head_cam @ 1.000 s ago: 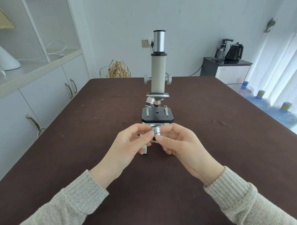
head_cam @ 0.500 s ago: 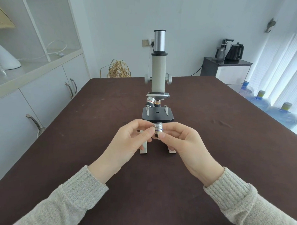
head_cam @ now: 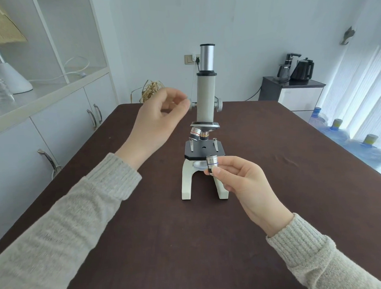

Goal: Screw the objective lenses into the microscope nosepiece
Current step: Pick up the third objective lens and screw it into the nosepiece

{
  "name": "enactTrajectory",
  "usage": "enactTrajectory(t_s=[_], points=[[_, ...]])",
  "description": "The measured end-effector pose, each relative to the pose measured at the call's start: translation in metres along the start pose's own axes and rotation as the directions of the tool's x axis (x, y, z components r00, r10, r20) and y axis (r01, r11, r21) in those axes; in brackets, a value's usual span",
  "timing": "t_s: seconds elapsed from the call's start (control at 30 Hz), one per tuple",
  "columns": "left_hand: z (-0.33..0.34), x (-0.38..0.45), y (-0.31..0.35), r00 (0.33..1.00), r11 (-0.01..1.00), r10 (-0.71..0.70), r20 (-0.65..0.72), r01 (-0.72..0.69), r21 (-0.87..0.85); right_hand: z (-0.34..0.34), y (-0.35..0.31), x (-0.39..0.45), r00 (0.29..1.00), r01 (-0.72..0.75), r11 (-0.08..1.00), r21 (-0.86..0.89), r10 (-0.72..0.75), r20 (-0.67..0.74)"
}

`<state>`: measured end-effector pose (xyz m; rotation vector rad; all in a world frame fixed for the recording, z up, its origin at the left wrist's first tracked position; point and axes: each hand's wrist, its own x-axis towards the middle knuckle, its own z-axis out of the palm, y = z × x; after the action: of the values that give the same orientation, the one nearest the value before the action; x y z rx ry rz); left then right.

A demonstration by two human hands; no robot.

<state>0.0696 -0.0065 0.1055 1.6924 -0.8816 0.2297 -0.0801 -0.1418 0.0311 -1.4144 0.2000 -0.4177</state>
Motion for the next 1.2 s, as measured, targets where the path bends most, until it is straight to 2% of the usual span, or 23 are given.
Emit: enactTrajectory(t_s=[0.2,0.37,0.6,1.2], points=[[0.016,0.041,-0.011,0.992,0.994,-0.037,0.121,0.025,0.106,-0.001,-0.002,0.002,0.999,-0.022,1.0,-0.022,0.022,-0.025],[0.028,0.062,-0.013,0.964,0.998,-0.06,0.259,0.049,0.05,-0.004,-0.002,0.005,0.998,-0.049,0.997,-0.054,0.047,-0.039],[0.042,0.07,-0.019,0.934,0.992,-0.119,0.336,0.124,0.005,-0.009,-0.001,0.008,0.997,-0.066,0.997,-0.048,0.063,-0.046],[0.042,0.072,-0.019,0.938,0.993,-0.104,0.331,0.082,0.081,-0.016,-0.01,0.024,0.998,-0.017,0.996,-0.091,0.012,-0.054]])
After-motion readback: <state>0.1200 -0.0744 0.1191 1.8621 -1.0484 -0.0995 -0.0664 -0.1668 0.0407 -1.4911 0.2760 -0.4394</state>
